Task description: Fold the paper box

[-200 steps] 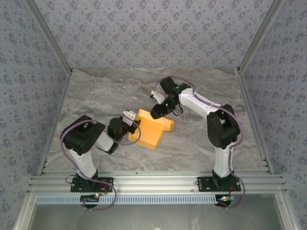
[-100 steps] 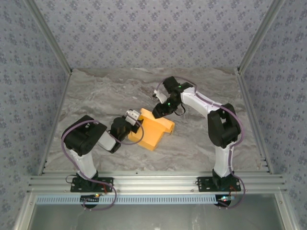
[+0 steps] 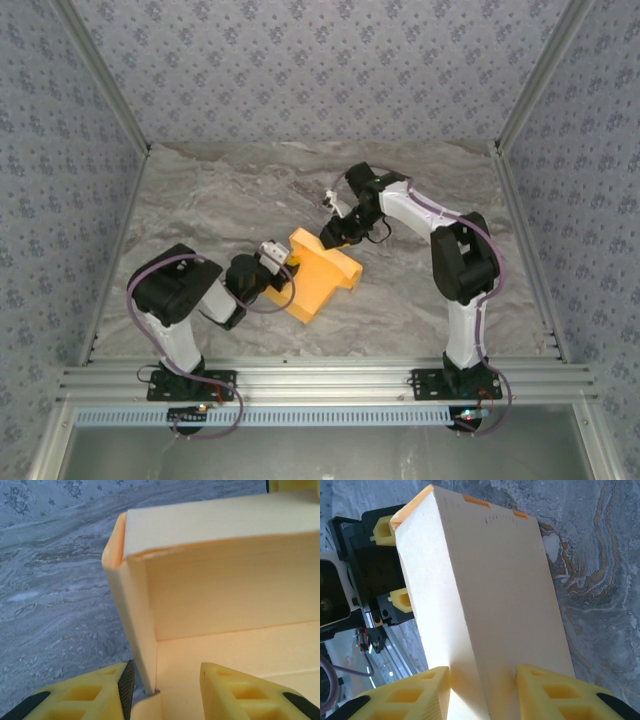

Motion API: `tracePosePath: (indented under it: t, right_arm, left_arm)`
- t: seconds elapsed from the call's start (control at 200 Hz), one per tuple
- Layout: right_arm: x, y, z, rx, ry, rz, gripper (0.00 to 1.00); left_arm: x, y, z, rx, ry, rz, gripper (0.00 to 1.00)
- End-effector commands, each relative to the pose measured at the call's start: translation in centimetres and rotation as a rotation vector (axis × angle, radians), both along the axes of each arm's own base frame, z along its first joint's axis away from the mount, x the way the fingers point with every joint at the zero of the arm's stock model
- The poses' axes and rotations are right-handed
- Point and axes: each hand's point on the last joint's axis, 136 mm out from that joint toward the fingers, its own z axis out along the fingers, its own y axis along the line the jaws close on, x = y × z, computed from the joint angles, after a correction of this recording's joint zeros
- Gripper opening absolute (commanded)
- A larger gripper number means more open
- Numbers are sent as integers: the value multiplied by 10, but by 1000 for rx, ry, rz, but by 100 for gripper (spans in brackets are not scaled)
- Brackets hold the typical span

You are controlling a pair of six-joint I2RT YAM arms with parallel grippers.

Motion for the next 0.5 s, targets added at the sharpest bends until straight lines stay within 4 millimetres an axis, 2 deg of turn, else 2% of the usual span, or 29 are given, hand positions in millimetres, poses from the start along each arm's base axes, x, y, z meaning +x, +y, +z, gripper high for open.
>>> tracePosePath:
  t: [0.0,0.215,0.495]
  right_arm:
    - [-14,-2,-7,11,101,0,39]
    - [-21,2,-2,45,120,21,39]
    - [-35,8,2,49,124,72,38]
  left_arm:
    - [-3,-2,25,-34,-79,-29,40]
    - [2,16,31,-28,-99,28,41]
    - [10,13,33,-31,-114,20,42]
